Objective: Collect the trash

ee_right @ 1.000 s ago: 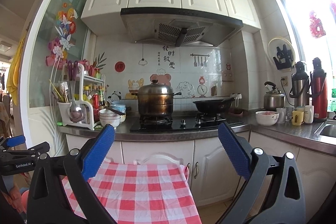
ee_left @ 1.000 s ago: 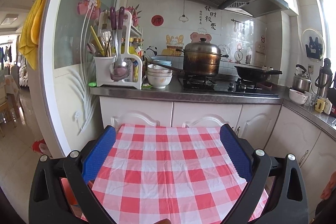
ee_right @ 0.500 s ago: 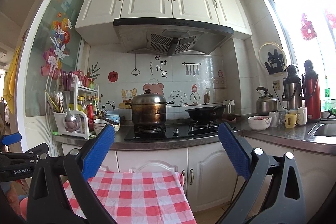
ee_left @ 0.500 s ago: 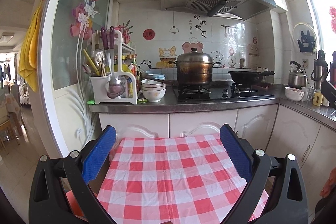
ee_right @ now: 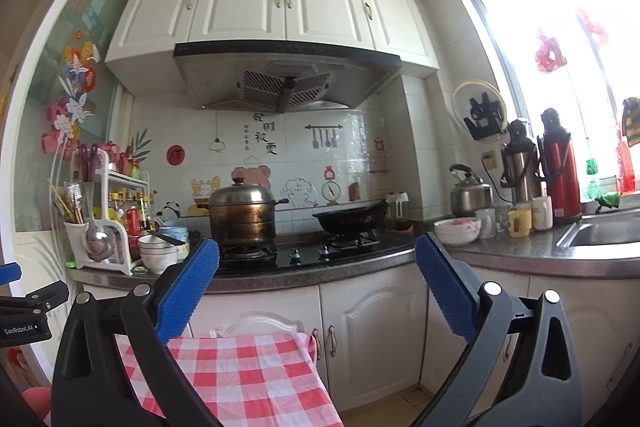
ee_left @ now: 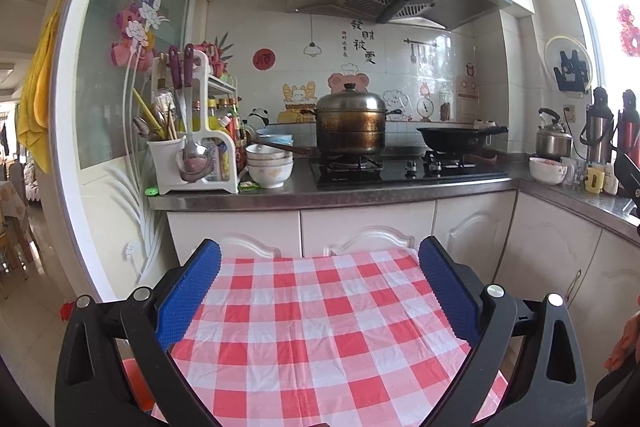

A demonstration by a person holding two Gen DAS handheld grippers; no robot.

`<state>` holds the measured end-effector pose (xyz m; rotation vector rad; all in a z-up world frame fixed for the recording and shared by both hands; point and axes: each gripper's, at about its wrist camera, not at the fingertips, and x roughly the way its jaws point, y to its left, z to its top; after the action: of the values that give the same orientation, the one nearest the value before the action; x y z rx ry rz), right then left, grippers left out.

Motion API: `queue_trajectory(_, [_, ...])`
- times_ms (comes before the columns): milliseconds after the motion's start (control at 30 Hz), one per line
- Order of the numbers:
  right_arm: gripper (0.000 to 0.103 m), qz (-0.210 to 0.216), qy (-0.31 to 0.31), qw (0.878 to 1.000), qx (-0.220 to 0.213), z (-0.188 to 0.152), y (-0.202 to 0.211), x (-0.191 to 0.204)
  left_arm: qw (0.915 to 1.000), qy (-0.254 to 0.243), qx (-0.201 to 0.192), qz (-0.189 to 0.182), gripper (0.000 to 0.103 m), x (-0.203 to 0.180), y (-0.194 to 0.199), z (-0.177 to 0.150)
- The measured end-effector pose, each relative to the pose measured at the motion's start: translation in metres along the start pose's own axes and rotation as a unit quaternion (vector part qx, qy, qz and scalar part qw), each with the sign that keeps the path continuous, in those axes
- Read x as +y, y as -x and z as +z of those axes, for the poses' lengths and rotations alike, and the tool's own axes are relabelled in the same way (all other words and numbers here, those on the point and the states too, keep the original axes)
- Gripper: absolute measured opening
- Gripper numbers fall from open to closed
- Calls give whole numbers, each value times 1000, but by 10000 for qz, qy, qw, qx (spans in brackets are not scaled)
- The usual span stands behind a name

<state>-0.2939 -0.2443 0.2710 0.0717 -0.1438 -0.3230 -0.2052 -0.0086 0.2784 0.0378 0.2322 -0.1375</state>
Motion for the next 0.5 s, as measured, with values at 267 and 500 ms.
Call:
queue_trajectory(267, [99,-462,14,9985,308,-30,-14,-26,9996,-66,236,-137,98,-19,-20,-22])
queue_trajectory(500, [99,-496,36,9962,717,-58,-32,-32,9985,-98,483,-237,98,-23,-32,-38])
